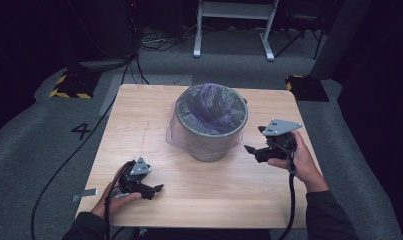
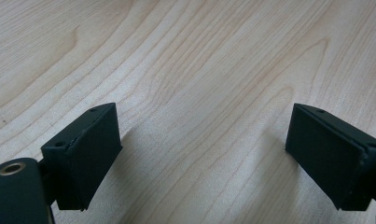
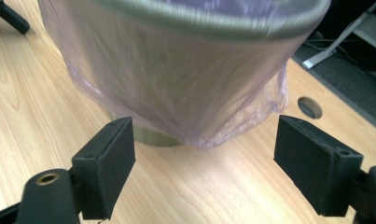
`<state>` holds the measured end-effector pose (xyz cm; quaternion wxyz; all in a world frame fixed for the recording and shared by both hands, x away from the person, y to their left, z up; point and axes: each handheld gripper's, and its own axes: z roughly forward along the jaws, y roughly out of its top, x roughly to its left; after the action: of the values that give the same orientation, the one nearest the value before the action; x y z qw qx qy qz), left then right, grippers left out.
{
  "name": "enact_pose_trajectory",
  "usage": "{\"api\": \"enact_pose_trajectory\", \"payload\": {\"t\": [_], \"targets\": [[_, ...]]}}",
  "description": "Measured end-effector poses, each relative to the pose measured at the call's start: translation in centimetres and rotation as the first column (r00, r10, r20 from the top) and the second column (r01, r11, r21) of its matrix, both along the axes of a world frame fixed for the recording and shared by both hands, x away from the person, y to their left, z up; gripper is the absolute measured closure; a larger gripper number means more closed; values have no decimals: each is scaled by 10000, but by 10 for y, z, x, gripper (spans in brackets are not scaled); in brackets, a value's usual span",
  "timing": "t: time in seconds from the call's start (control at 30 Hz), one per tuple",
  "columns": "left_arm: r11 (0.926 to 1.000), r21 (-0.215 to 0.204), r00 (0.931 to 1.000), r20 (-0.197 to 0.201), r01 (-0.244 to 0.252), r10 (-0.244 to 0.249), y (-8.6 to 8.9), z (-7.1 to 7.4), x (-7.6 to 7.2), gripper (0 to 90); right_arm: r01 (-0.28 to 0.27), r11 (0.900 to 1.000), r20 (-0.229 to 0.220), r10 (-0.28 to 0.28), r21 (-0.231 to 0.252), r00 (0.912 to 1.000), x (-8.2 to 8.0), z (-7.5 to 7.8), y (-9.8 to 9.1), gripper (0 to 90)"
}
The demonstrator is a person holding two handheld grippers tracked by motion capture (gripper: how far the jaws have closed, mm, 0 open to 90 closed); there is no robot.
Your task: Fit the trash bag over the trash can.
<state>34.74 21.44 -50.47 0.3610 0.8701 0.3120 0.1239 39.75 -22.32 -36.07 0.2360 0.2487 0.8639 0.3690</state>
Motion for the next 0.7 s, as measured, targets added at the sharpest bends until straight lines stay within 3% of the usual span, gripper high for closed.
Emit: {"api": "enact_pose_trajectory", "payload": {"t": [0.7], "targets": [[10000, 1, 10000, -1, -1, 1, 0, 0, 0, 99, 112, 9988, -970, -158, -475, 9952, -7, -53, -4, 206]]}}
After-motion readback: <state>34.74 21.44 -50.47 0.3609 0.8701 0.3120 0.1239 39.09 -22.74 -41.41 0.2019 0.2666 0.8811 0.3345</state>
